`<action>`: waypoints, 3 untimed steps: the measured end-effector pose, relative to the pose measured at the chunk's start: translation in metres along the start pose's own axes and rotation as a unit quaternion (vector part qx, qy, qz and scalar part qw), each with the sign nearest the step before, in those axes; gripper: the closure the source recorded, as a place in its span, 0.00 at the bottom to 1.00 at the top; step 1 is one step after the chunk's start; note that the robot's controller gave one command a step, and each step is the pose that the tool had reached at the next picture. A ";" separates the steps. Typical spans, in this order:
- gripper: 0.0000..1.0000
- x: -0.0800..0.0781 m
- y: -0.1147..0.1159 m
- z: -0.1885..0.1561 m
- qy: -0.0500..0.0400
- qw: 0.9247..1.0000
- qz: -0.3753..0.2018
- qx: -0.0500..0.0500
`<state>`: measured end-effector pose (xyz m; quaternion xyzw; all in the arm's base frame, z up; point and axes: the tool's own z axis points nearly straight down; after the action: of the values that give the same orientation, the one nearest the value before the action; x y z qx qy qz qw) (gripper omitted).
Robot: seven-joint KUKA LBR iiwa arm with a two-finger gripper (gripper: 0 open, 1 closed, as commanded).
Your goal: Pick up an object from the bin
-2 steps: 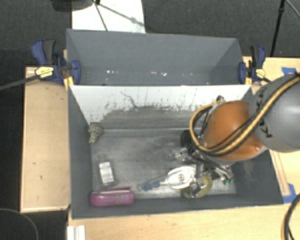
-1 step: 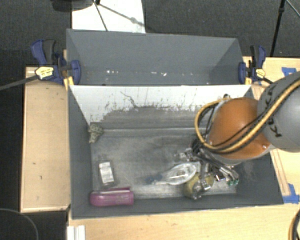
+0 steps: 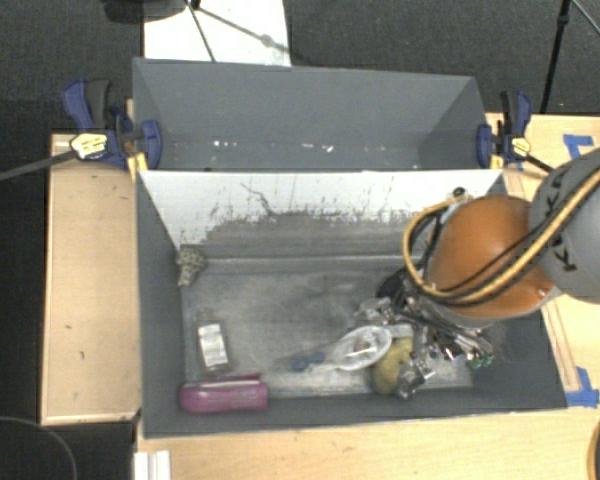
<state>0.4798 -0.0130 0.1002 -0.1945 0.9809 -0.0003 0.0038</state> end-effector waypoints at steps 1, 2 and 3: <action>0.00 0.001 -0.017 0.027 -0.008 0.999 -0.037 0.003; 0.00 -0.002 -0.018 0.026 -0.002 0.999 -0.036 0.001; 1.00 0.000 -0.017 0.027 0.001 0.999 -0.036 0.000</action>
Offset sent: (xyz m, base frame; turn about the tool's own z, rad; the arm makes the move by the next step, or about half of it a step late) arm -0.0006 -0.0168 -0.0302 -0.0770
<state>0.4867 -0.0289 0.0735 -0.2297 0.9733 -0.0001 0.0029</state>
